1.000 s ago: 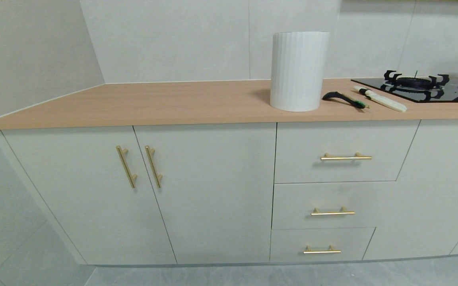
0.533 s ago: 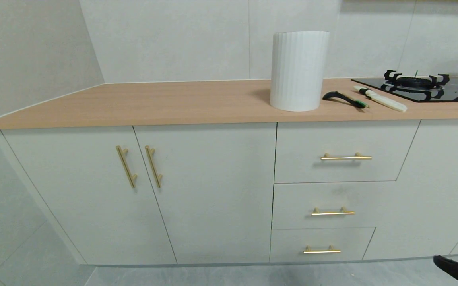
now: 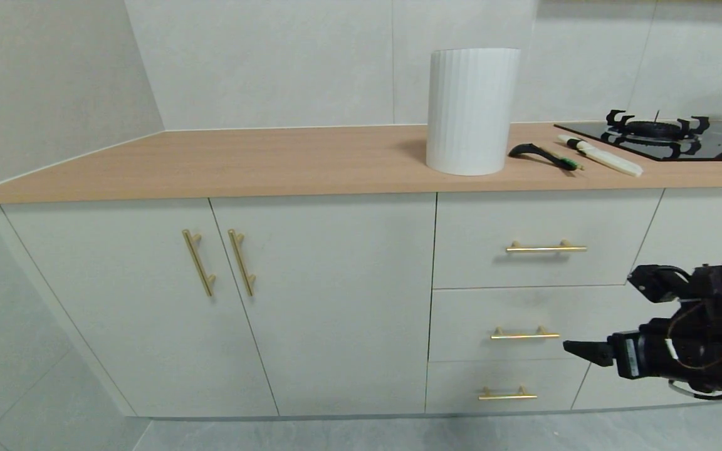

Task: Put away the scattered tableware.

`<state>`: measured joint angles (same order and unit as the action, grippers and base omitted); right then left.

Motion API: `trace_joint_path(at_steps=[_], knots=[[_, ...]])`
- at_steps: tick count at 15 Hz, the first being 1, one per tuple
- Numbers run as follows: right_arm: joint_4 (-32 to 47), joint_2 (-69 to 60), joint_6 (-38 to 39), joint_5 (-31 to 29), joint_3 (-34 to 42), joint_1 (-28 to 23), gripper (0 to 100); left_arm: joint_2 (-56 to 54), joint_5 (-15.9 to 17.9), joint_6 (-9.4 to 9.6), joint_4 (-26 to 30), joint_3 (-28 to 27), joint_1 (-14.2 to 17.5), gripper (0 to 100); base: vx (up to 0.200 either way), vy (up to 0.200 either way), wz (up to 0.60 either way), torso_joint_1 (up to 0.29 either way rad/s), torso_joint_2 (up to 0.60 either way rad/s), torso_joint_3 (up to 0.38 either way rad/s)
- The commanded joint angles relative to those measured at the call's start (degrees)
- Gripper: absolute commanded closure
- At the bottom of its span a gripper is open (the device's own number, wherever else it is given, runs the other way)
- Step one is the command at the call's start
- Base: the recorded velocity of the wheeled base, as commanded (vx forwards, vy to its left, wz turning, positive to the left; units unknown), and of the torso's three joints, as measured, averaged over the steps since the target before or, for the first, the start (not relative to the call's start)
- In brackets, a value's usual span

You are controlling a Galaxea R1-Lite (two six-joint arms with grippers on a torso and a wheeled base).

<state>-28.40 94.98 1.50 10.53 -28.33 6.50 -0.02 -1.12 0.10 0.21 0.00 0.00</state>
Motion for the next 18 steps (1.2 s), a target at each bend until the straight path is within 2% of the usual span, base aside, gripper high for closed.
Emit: trace_joint_path(at_steps=[1,4,6,8,18], knots=[[-3.41,16.38,0.08,-1.48,-6.91,0.36,0,0.02,-0.02,-0.01,0.06,0.0,0.0,0,0.0,0.0,0.0,0.0,0.0,0.0],[-9.39,28.69,-0.09,-8.34,-14.21,0.36,0,0.02,-0.02,-0.01,-0.03,0.0,0.0,0,0.0,0.0,0.0,0.0,0.0,0.0],[-16.16,33.78,0.08,-9.3,-16.23,0.45,0,0.02,-0.02,-0.01,0.06,0.0,0.0,0,0.0,0.0,0.0,0.0,0.0,0.0],[-19.58,37.03,0.08,-11.5,-17.64,0.45,0,0.02,-0.02,-0.01,-0.03,0.0,0.0,0,0.0,0.0,0.0,0.0,0.0,0.0],[-24.59,45.3,0.35,-17.65,-23.88,1.5,0,0.02,-0.02,-0.01,-0.03,0.0,0.0,0,0.0,0.0,0.0,0.0,0.0,0.0]])
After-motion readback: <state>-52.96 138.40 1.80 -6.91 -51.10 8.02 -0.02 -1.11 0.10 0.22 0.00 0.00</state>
